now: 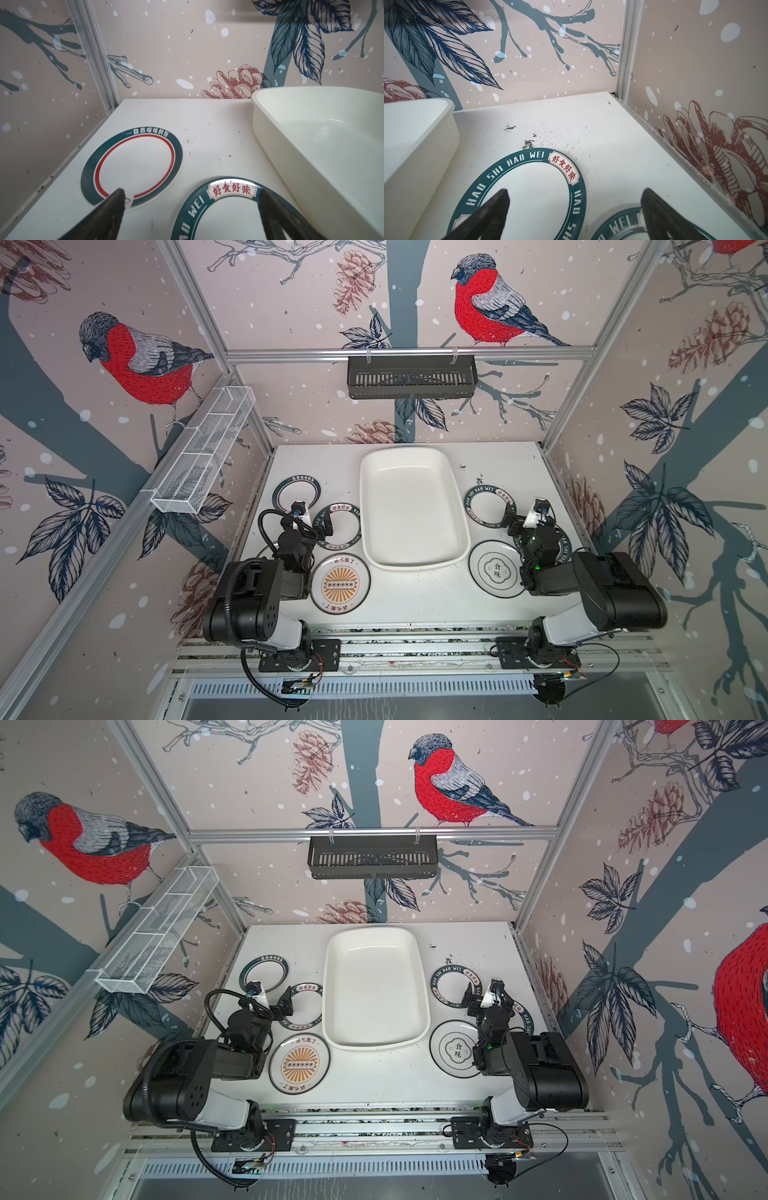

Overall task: Place the plates into the plastic bin on the countertop
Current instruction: 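Reach the right gripper toward the farthest green-rimmed plate while the left arm rises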

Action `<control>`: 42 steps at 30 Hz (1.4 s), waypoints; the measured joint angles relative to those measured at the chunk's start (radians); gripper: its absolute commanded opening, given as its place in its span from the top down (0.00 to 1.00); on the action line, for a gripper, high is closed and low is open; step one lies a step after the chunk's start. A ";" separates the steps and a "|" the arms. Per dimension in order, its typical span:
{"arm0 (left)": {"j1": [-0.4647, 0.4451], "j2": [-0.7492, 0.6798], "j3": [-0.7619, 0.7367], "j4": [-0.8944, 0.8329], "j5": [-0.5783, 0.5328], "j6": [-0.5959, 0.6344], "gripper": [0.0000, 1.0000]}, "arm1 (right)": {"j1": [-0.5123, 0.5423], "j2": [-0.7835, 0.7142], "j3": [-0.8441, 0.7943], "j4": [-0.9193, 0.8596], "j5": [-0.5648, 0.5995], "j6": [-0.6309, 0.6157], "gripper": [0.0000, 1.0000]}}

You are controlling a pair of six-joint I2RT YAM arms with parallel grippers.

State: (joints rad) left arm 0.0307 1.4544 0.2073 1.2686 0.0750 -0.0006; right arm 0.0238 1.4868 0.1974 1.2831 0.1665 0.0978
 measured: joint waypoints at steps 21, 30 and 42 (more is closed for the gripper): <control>0.000 -0.212 0.293 -0.657 0.108 0.114 0.01 | 0.026 -0.114 0.572 -1.076 0.152 0.358 0.01; -0.010 -0.226 0.597 -1.174 0.223 0.160 0.01 | -0.063 -0.147 0.533 -1.147 -0.172 0.452 0.02; -0.035 -0.146 0.916 -1.580 0.364 0.156 0.01 | -0.203 -0.002 0.584 -1.154 -0.606 0.550 0.09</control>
State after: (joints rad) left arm -0.0040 1.3079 1.1236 -0.3111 0.4389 0.1558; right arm -0.1787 1.4853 0.7818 0.1287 -0.4397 0.6483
